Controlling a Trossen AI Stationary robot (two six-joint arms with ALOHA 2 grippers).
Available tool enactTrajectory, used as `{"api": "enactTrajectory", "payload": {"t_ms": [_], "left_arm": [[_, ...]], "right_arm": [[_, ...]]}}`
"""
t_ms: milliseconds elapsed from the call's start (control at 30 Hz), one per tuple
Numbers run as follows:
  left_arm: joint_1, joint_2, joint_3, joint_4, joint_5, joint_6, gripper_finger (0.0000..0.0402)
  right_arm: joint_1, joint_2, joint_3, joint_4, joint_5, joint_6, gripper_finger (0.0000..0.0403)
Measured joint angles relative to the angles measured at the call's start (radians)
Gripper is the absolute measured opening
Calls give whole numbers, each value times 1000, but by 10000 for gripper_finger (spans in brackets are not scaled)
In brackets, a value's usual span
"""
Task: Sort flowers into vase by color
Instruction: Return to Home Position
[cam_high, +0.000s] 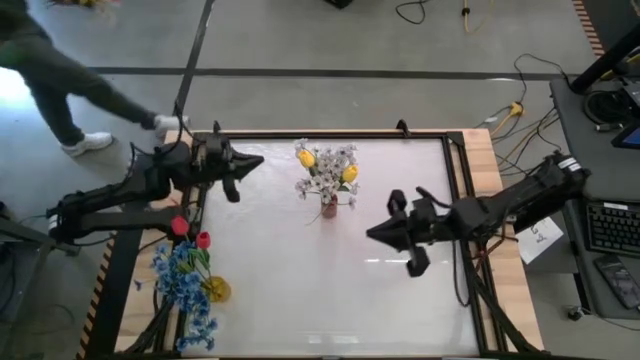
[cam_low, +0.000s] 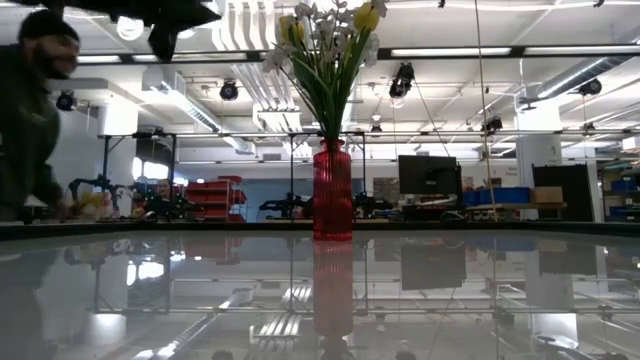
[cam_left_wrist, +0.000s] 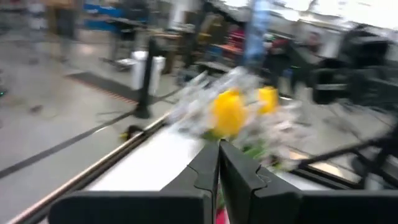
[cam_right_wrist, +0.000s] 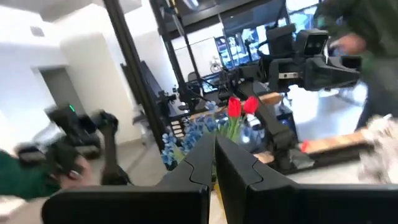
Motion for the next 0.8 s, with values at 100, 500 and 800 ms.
{"api": "enactTrajectory", "payload": {"t_ms": [100,500,800], "left_arm": [[0,-48,-109,53,-62,-35,0],[-1,-189,-280,140,-211,-94,0],[-2,-155,-299,151,-253,-60,0]], "right_arm": [[0,-84,-55,-7,2,109,12],[-12,-311,-63,-488,133,-37,13],[-85,-302,-147,-650,519,142,13]]}}
